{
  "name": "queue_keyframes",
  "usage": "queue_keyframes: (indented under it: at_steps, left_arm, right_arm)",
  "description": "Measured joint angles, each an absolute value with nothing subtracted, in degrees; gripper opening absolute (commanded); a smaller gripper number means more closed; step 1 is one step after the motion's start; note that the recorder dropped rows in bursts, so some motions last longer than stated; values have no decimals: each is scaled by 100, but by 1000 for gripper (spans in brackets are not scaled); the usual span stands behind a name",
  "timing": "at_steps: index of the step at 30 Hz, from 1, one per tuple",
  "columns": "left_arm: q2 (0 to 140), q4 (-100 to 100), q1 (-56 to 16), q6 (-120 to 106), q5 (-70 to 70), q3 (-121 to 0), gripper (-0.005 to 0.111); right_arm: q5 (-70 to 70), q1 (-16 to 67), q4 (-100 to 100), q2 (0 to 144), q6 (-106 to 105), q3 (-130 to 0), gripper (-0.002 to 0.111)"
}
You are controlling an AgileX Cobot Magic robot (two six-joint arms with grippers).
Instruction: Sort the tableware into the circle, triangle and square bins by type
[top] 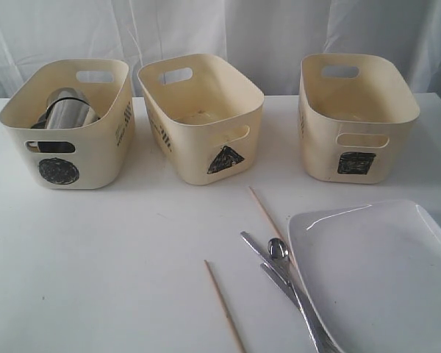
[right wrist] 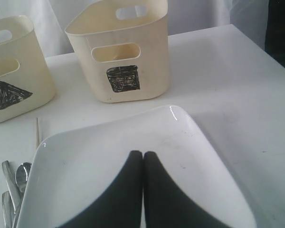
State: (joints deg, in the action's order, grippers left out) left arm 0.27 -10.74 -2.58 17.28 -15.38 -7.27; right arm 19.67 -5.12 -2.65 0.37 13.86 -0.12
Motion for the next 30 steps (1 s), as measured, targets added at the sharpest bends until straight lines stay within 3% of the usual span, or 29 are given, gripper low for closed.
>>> queue_keyframes:
  at_steps: [5, 30]
  left_arm:
    - [27, -1035, -258, 1870, -1144, -50, 0]
    - [27, -737, -258, 1069, -1445, -22, 0]
  right_arm:
    - [1967, -512, -265, 37, 1386, -12, 0]
    - [1967, -512, -265, 37, 1386, -12, 0]
